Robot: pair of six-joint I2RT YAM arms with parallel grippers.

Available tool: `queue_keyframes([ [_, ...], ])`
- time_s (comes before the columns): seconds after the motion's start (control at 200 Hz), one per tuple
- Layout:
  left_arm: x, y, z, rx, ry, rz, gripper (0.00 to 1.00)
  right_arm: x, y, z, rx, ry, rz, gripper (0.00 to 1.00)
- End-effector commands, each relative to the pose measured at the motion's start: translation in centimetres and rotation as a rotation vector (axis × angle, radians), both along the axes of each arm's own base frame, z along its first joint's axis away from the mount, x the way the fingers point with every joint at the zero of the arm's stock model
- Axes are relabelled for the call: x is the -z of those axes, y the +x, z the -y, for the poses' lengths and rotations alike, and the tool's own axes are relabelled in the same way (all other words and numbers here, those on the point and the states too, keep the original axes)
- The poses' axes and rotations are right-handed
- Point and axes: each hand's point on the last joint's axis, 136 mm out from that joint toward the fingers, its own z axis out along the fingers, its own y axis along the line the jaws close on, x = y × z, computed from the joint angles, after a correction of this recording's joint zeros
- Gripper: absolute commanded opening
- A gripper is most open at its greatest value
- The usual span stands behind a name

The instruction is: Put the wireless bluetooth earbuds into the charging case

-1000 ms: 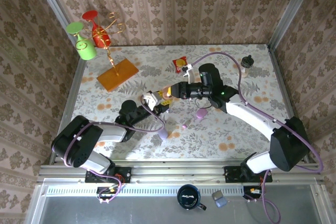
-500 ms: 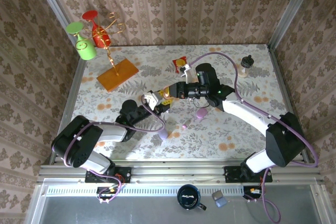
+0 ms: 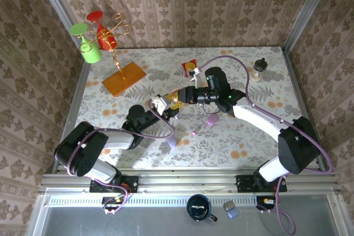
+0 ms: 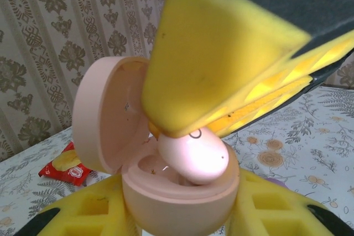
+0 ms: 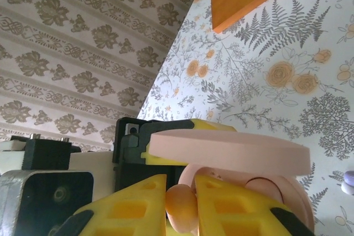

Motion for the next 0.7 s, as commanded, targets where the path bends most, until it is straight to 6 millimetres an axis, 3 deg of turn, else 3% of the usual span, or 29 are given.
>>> queue_keyframes([
  [0.0,-3.3,0.2,0.2,-0.004,-0.072,0.072,0.18,1.7,0.5,0.0,0.032,-0.049,-0.018,0.23],
  [0.185,-3.4,-0.4,0.4,0.024,-0.065,0.086,0.18,1.9,1.1,0.5,0.069,-0.090,-0.004,0.27],
  [0.695,-2.1,-0.2,0.2,0.018,-0.038,0.071,0.18,-2.0,0.0,1.2,0.050,-0.046,0.131,0.55],
])
